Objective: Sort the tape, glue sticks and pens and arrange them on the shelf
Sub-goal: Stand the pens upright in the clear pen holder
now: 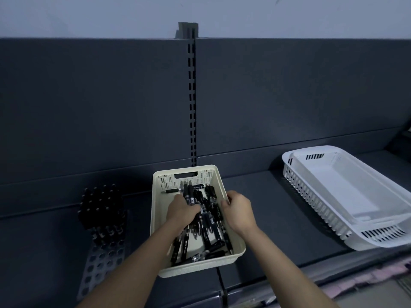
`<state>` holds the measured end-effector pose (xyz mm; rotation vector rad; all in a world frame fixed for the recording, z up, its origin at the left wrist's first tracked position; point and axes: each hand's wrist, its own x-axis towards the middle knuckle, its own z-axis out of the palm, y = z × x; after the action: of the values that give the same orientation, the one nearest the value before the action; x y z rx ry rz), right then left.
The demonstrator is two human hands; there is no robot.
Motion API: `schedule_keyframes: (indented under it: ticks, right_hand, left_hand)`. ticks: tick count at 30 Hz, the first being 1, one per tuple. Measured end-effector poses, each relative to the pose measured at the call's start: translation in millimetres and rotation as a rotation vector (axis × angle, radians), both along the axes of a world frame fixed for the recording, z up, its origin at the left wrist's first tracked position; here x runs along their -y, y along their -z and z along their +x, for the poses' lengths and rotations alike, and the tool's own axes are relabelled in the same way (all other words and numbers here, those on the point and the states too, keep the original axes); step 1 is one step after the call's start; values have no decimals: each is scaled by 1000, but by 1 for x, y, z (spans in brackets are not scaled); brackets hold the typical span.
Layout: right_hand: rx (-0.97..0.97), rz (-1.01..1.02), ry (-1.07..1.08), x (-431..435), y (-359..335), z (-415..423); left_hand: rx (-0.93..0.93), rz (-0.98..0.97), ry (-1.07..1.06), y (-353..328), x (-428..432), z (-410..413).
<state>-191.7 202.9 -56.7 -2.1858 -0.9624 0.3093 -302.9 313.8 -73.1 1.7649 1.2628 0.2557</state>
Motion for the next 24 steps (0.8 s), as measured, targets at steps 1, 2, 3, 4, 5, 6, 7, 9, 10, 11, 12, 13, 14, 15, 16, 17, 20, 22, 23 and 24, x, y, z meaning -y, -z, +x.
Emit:
schedule_keyframes:
  ticks: [1, 2, 3, 4, 5, 6, 7, 9, 10, 11, 12, 13, 14, 15, 16, 17, 20, 22, 23, 24]
  right_hand:
    - [3, -3, 1, 0, 0, 0]
    - [6, -5, 4, 0, 0, 1]
    - [10, -11, 5, 0, 0, 1]
    - [15, -19, 6, 0, 0, 1]
    - [19, -25, 6, 0, 0, 1]
    - [21, -28, 4, 0, 0, 1]
    - [21, -27, 3, 0, 0, 0]
    - [19, -12, 5, 1, 0, 0]
    - [25, -8, 6, 1, 0, -1]
    - [34, -9, 5, 1, 0, -1]
    - [38, -10, 3, 1, 0, -2]
    - [36, -9, 0, 1, 0, -2]
    - [30, -11, -2, 1, 0, -2]
    - [23, -20, -3, 1, -1, -2]
    - [20, -31, -4, 2, -3, -3]
    - [27, -34, -5, 2, -5, -4]
    - [246, 28, 11, 4, -14, -12]
    - [416, 122, -27, -1, -20, -25]
    - [440, 156, -68, -6, -22, -32]
    - [434, 158, -123, -12, -24, -38]
  left_hand:
    - [22, 31, 7, -1, 0, -1]
    - [53, 64, 3, -2, 0, -3]
    - [91, 92, -8, -3, -1, -5]
    - [134, 115, -24, -5, -1, -8]
    - [174, 128, -43, -8, -2, -11]
    - [216, 131, -58, -11, -3, -14]
    - [265, 118, -73, -14, -4, -17]
    - [370, 91, -111, -21, -5, -21]
    - [416, 100, -126, -24, -5, -23]
    - [458, 112, -134, -28, -4, -25]
    - [502, 124, -148, -32, -3, -27]
    - [544, 132, -170, -37, -2, -28]
    - [594, 129, -198, -43, -1, -31]
    - [648, 121, -232, -47, -1, -33]
    - [698, 108, -266, -52, -2, -36]
    - [741, 92, -300, -55, -3, -39]
    - [824, 13, -371, -60, -7, -51]
    - [848, -32, -399, -60, -8, -59]
    - [855, -50, -407, -60, -9, -62]
    - [862, -68, -413, -59, -9, -65]
